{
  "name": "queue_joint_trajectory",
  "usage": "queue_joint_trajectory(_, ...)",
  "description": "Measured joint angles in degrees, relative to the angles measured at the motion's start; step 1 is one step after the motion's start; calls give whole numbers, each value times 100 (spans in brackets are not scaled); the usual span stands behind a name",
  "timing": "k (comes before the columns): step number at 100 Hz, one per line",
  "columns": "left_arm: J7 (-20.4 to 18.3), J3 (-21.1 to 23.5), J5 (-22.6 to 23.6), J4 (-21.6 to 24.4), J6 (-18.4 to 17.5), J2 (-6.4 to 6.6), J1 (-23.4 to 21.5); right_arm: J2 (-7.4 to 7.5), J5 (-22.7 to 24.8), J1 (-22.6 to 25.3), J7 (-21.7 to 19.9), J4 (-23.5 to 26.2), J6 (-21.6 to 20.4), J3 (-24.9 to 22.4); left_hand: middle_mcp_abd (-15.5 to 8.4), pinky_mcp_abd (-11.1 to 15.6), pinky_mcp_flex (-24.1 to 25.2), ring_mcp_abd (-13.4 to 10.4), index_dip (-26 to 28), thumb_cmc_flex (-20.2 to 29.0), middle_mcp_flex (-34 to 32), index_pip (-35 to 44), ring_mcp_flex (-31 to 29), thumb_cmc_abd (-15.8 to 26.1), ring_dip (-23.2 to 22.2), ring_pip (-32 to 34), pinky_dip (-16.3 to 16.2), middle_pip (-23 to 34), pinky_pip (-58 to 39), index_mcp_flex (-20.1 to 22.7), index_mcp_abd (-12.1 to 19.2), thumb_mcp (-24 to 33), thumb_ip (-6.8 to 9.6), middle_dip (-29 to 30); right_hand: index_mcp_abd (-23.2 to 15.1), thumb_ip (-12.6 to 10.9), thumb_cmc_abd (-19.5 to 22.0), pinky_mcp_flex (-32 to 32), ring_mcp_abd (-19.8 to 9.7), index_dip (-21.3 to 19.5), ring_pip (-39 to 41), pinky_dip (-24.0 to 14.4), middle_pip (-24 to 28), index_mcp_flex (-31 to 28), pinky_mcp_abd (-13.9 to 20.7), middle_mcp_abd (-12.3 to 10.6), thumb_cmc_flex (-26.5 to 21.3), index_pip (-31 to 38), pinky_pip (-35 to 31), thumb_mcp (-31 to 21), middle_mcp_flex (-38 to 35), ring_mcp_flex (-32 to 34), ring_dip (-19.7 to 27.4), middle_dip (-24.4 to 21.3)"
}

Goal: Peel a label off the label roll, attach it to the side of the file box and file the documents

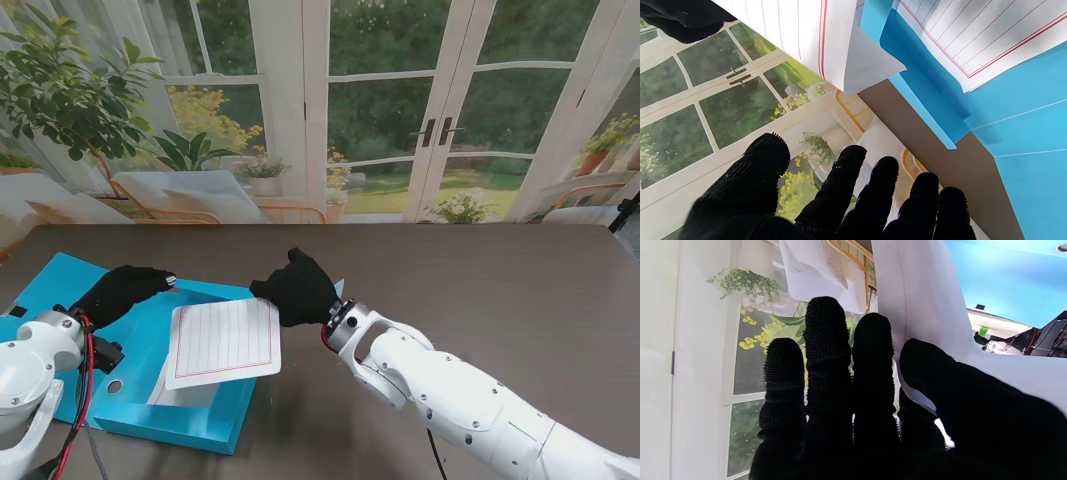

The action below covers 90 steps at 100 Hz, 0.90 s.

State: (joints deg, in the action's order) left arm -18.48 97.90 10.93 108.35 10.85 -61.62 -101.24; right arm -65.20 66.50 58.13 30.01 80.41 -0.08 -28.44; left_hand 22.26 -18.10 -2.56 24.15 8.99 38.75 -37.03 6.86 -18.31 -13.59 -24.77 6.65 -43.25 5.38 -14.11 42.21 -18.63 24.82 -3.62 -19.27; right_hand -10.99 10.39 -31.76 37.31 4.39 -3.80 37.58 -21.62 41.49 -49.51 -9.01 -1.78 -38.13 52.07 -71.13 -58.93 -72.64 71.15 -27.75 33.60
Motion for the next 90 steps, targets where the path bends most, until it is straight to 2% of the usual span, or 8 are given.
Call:
queue_joint_trajectory(16, 7, -1, -187, 78, 325, 3, -172, -57, -61, 109, 60, -33, 77, -105, 216, -147, -100, 178, 0, 0, -90, -1, -144, 0, 0, 0, 0, 58, 0, 2, -97, -57, 0, -45, 0, 0, 49, 0, -3, 0, -2, 0, 0, 11, 0, -2, -17, -29, 0, 53, 0, 0, -35, 0)
queue_joint_trajectory(27, 25, -67, -573, 65, 563, -6, -216, -63, -64, 228, 56, -1, 85, -348, 261, -204, -124, 227, 0, 0, -92, -1, -150, 132, -72, 0, -72, 59, 0, 4, -117, -159, 0, -67, 0, 0, 59, 0, -3, -1, -2, 0, 0, 12, 0, -2, -37, -41, 0, 109, 0, 0, -43, 1)
queue_joint_trajectory(35, 51, -151, -640, 18, 609, -21, -186, -44, -41, 267, 56, 36, 82, -488, 269, -251, -226, 278, 0, -4, -158, -1, -279, 231, -97, 0, -148, 105, -5, 4, -118, -283, 0, -124, -1, 0, 63, 0, -3, -1, -3, 0, 0, 12, 0, -2, -38, -41, 0, 118, 0, 0, -43, 1)
queue_joint_trajectory(44, 118, -276, -749, -93, 658, -48, -67, -9, 24, 307, 53, 108, 65, -657, 310, -306, -230, 340, 0, -55, -158, -3, -284, 192, -149, 15, -229, 105, -7, 4, -118, -463, 0, -165, -1, 0, 65, 0, -3, -1, -3, 0, 0, 13, 0, -2, -38, -41, 0, 124, 0, 0, -44, 1)
queue_joint_trajectory(52, 217, -376, -1163, -213, 733, -87, 84, 29, 92, 356, 40, 181, 28, -821, 358, -348, -217, 368, 27, -120, -235, -7, -287, 506, -221, 19, -385, 71, -59, 0, -118, -932, -6, -204, -1, 0, 66, 0, -3, -1, -3, 0, 1, 14, 0, -2, -38, -41, 0, 125, 0, 0, -44, 1)
queue_joint_trajectory(57, 246, -432, -1413, -273, 782, -111, 179, 57, 156, 389, 40, 222, -15, -919, 361, -349, -217, 394, 29, -120, -252, -7, -293, 486, -240, 19, -439, 71, -59, 0, -118, -1069, -6, -210, -1, 0, 67, 0, -3, -1, -3, 0, 1, 14, 0, -2, -38, -41, 0, 128, 0, 0, -44, 1)
queue_joint_trajectory(72, 106, -623, -1554, -398, 880, -122, 444, 143, 327, 553, 55, 331, -240, -1287, 364, -350, -217, 395, 36, -121, -253, -8, -293, 549, -300, 85, -472, 71, -59, -1, -118, -1178, -6, -265, -1, 0, 67, 0, -3, -1, -3, 0, 1, 14, 0, -2, -39, -42, 0, 130, 0, -1, -44, 1)
queue_joint_trajectory(90, 93, -841, -2049, -555, 1002, -151, 732, 233, 413, 720, 145, 360, -396, -1581, 386, -350, -217, 396, 83, -120, -253, -9, -293, 549, -583, 300, -752, 113, -144, -1, -117, -1370, -6, -410, -1, 0, 68, 1, -3, -1, -3, 0, 2, 14, 0, -2, -40, -42, 0, 133, 1, -1, -44, 1)
